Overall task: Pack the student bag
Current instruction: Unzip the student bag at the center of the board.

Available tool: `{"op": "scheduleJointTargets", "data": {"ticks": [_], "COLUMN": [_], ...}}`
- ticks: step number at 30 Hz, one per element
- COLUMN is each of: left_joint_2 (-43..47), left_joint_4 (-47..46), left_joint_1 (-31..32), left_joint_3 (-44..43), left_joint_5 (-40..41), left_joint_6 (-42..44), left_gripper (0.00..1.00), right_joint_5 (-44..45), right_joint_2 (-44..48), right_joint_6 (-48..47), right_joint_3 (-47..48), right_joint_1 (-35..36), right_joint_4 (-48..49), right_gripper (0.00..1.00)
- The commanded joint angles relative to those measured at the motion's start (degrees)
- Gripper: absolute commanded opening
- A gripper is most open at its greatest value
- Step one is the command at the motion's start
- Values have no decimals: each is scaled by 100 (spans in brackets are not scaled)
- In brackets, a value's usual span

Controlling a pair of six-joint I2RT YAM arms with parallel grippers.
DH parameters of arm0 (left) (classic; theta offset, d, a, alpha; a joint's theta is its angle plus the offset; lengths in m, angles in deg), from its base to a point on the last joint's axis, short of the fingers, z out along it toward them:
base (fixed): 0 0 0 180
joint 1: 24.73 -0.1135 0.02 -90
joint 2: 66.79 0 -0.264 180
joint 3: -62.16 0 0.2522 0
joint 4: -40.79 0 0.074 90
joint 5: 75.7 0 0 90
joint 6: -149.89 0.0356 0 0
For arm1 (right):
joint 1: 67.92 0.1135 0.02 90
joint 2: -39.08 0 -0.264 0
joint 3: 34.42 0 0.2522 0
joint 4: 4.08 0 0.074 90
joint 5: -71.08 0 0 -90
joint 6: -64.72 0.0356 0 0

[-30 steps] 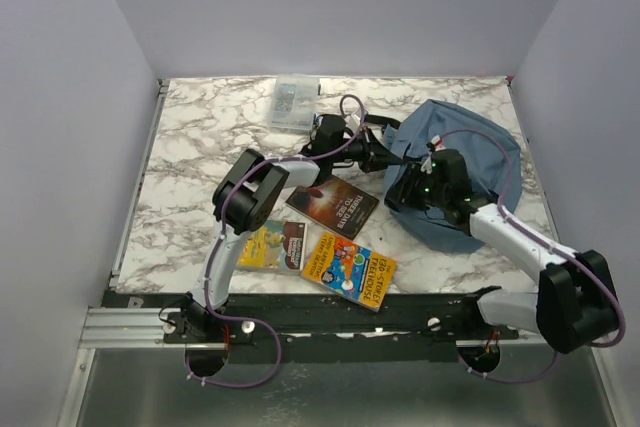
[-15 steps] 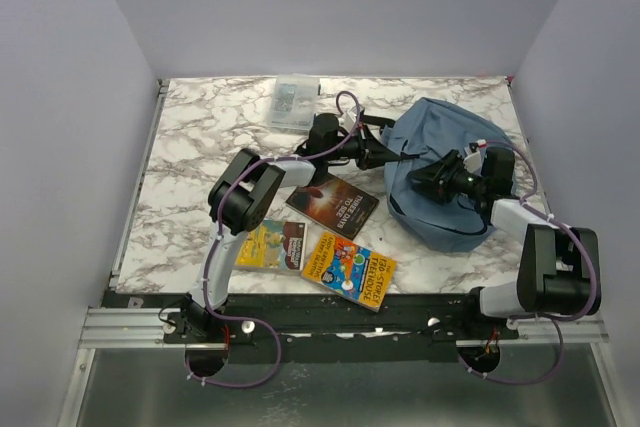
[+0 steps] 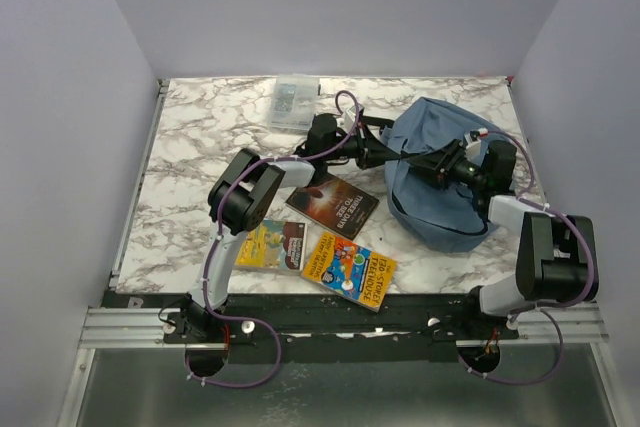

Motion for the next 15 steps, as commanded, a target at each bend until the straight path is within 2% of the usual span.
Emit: {"op": "scheduleJointTargets", "data": {"ticks": [1,5,15], "left_joint_2": [271,294,251], "left_joint_4": [-549,-571,-589], "left_joint_1": [13,22,83], "left_joint_3": [67,135,99], "left_joint_5": [-198,-191,-178], "left_joint_6": [-103,-98,-112], "left_gripper": [0,0,0], "right_joint_5": [-4,11,15], "right_joint_2": [-350,-555,-835], "right_joint_6": [487,573,790], "right_joint_3": [188,304,495], "right_joint_1": [-8,-8,94], "right_joint_4": [863,1057,1321], "right_gripper": [41,34,33]}}
